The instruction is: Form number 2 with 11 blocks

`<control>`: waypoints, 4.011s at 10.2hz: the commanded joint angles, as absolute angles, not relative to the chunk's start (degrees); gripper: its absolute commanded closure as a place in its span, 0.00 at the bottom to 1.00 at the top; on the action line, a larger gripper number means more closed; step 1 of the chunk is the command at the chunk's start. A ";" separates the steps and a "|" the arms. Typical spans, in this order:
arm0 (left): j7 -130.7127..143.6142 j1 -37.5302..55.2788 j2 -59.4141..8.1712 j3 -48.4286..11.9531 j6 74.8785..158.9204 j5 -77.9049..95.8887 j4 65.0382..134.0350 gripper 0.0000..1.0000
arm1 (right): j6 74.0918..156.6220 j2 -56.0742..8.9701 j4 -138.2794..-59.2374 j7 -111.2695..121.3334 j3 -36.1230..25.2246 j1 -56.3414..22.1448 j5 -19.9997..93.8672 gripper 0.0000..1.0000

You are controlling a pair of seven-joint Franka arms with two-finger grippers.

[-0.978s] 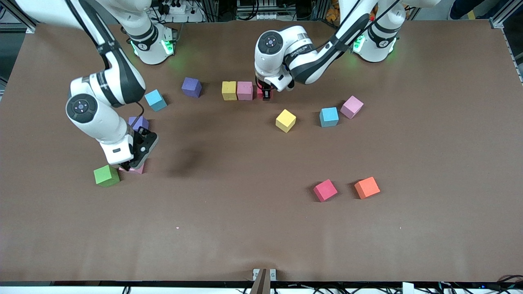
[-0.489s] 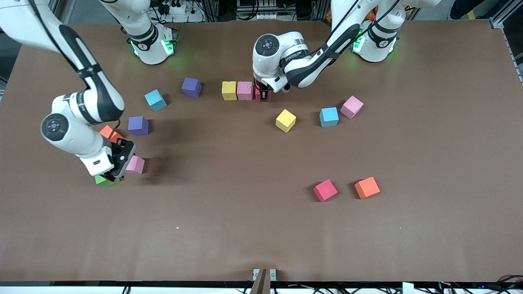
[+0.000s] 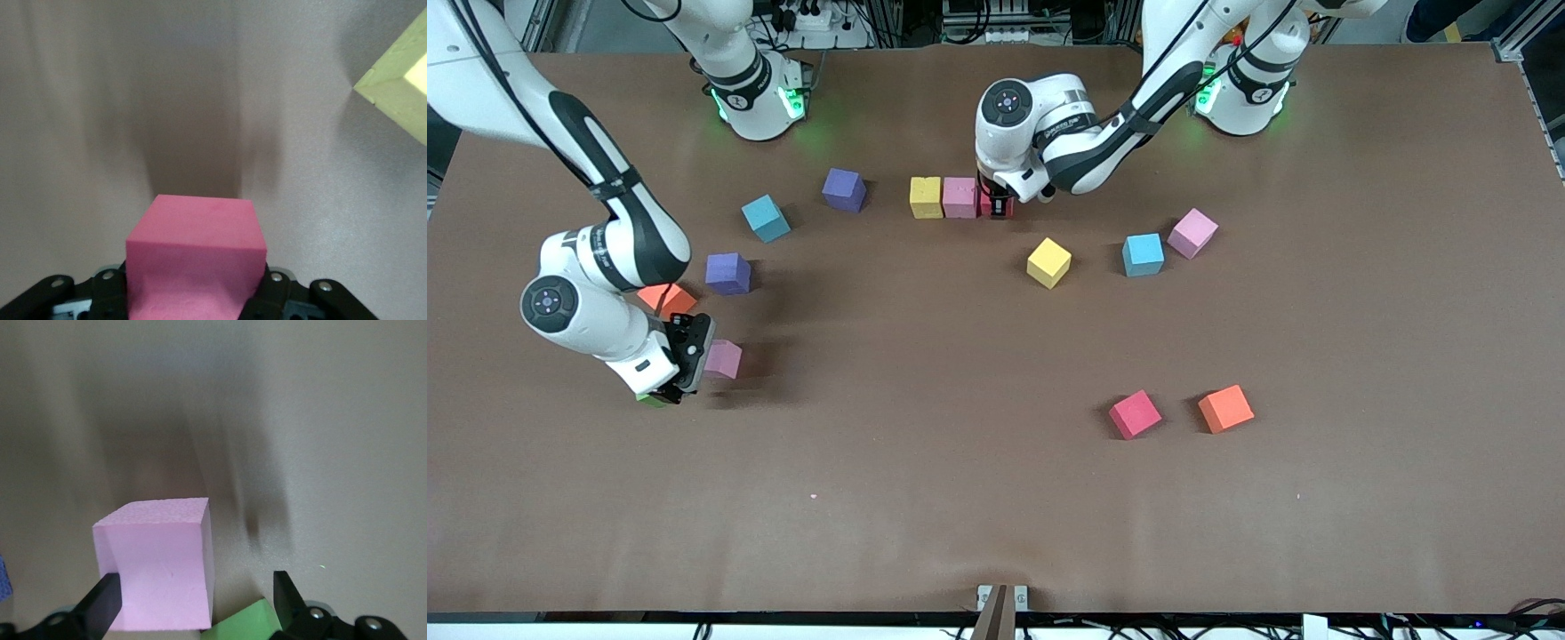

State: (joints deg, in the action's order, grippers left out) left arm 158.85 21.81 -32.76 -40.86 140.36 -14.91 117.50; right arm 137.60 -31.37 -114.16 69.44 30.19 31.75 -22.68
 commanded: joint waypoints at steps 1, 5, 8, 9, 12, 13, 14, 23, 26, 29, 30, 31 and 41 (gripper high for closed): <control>170.68 23.11 -33.48 -40.78 141.24 -18.72 117.42 0.96 | 136.85 -32.52 -112.85 70.66 31.29 32.87 -23.91 0.00; 172.62 25.05 -34.63 -39.02 141.33 -19.51 116.81 0.96 | 134.49 -31.91 -112.07 70.40 32.34 32.70 -23.47 0.00; 172.79 25.31 -34.72 -39.02 141.68 -19.51 116.54 0.96 | 130.35 -30.59 -110.48 70.05 33.14 32.26 -20.50 0.00; 172.97 25.49 -34.72 -39.02 141.68 -19.51 116.54 0.96 | 130.17 -30.59 -110.74 70.40 33.05 32.26 -20.22 0.00; 173.14 26.45 -34.89 -37.54 142.12 -19.51 116.46 0.96 | 132.79 -31.81 -112.32 70.49 32.87 32.43 -20.22 0.00; 173.49 27.33 -34.89 -36.75 142.21 -19.51 116.19 0.96 | 135.06 -32.34 -113.46 70.49 32.78 32.52 -20.30 0.00; 173.58 27.68 -35.33 -36.30 142.12 -19.51 115.76 0.96 | 136.65 -33.30 -113.73 70.66 32.52 32.78 -20.56 0.00; 174.02 28.65 -36.30 -36.12 142.38 -19.51 114.87 0.94 | 140.88 -34.36 -115.92 70.66 32.17 34.36 -22.41 0.20; 173.94 29.17 -36.47 -35.25 142.38 -19.77 114.44 0.28 | 140.98 -34.02 -116.19 71.02 32.17 34.89 -22.41 0.59; 173.76 30.23 -36.21 -34.80 141.77 -19.95 114.08 0.00 | 137.13 -30.25 -115.41 67.70 34.52 34.19 -21.45 0.63; 173.76 30.15 -35.78 -34.89 140.72 -19.95 114.08 0.00 | 136.15 -28.15 -115.49 60.02 35.85 32.71 -21.27 0.63; 173.76 30.15 -34.38 -35.24 138.89 -19.95 114.08 0.00 | 135.88 -26.38 -115.58 52.20 35.95 29.91 -21.27 0.63; 161.59 25.24 -24.79 -35.68 127.98 -18.99 112.32 0.00 | 138.07 -26.89 -116.37 61.87 35.24 30.59 -22.24 0.00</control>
